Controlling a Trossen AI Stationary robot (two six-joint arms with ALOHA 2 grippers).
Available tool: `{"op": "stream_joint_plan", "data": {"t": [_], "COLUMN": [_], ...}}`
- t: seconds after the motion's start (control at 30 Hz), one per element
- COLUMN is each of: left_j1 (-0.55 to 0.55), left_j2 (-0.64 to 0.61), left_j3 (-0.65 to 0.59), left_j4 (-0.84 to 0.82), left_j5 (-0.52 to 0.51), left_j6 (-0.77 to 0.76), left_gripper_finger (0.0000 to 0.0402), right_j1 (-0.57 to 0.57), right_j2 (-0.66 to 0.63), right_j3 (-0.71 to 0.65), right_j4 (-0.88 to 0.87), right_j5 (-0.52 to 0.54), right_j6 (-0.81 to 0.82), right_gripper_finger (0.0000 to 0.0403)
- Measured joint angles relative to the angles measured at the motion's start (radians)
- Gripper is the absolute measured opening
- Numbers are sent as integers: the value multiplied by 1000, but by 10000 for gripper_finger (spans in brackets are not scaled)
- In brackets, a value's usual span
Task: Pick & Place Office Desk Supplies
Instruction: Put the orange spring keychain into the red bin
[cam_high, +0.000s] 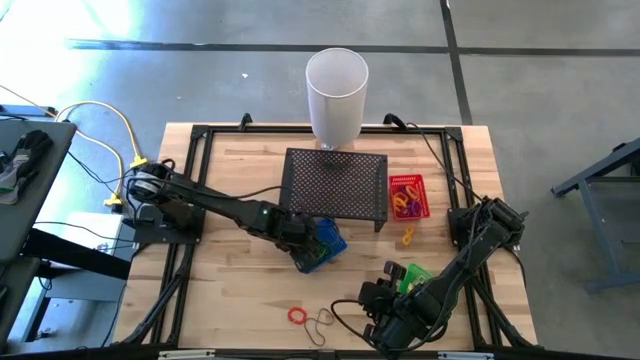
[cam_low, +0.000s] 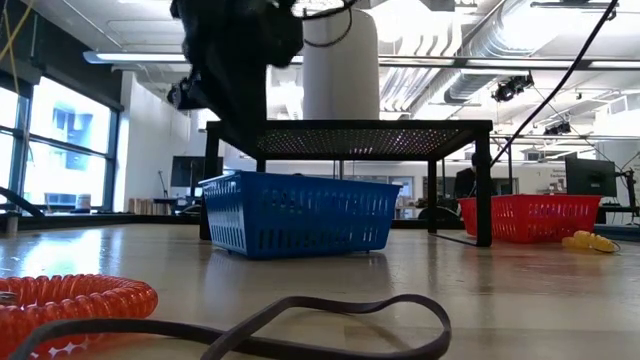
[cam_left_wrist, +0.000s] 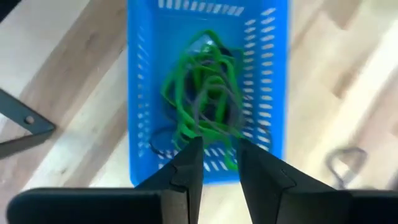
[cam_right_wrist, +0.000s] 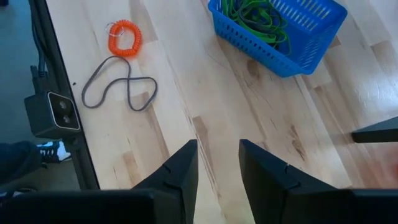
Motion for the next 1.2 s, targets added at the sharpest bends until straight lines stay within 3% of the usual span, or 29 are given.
{"op": "stream_joint_plan", "data": {"t": [0.2, 0.37, 0.47, 0.73, 1.0, 1.2], "left_j1": [-46, -194, -295, -452, -484, -483], "left_j2": [-81, -96, -77, -8, 101, 174], "left_j3": [3, 3, 3, 3, 3, 3], "left_j4": [-16, -16, -17, 6, 121, 196], "left_j5": [131, 170, 102, -209, -279, -290], "left_j6": [-8, -29, -28, -16, -30, -135], "left_gripper_finger": [91, 91, 91, 91, 95, 147], "right_j1": [0, -9, -14, -23, -22, -13], "right_j2": [0, 0, 0, 0, 3, 3], "right_j3": [0, 0, 0, 0, 0, 0], "right_j4": [23, 45, 61, 117, 177, 205], "right_j5": [14, 18, 20, 18, 14, 15], "right_j6": [-20, -59, -85, -159, -201, -205], "right_gripper_finger": [105, 105, 105, 105, 105, 105]}}
